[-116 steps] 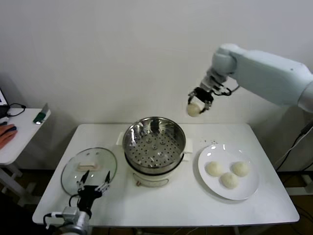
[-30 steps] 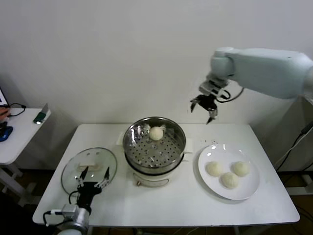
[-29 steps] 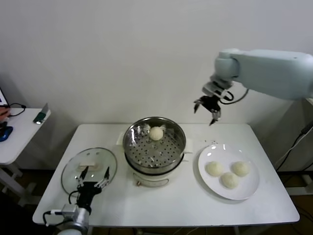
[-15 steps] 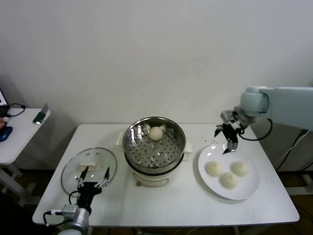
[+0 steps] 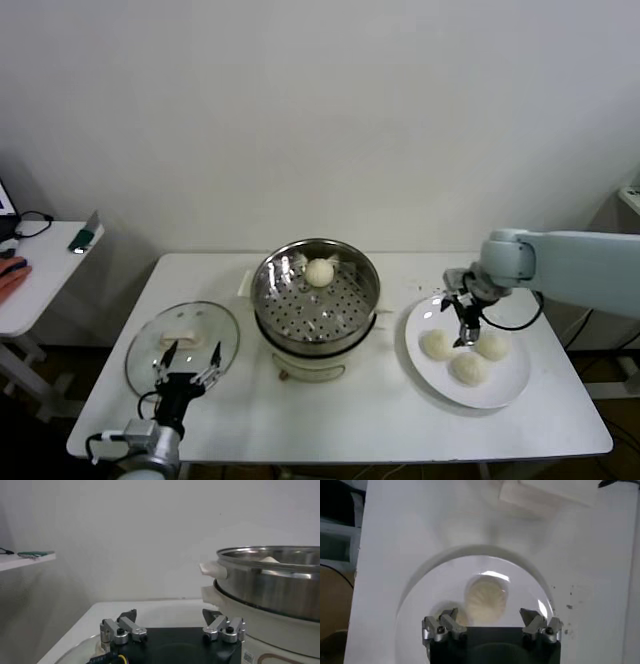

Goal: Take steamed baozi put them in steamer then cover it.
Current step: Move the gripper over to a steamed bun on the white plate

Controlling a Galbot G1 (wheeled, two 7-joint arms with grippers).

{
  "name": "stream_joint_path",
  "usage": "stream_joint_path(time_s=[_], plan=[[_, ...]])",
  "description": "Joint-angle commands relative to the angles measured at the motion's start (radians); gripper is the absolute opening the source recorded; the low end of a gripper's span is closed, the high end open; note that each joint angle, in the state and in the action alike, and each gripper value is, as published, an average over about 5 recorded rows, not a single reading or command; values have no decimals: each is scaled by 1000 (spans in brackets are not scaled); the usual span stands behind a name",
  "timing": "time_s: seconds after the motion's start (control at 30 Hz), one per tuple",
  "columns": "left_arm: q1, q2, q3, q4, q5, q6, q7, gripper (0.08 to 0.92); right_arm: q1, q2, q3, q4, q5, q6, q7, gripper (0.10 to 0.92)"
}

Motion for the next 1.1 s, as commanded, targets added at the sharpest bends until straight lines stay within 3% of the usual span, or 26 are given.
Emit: stream_joint_path(time_s=[0.03, 0.87, 1.1], plan=[[1, -1, -1, 2, 1, -1, 0, 823, -145, -11, 94, -52, -62, -33, 18, 823], [-7, -2, 0, 19, 1, -3, -3, 823, -248, 34, 207, -165, -107, -21, 4, 819], [-4, -4, -1, 17, 1, -4, -3, 823, -252, 36, 208, -171, -112, -19, -9, 759]])
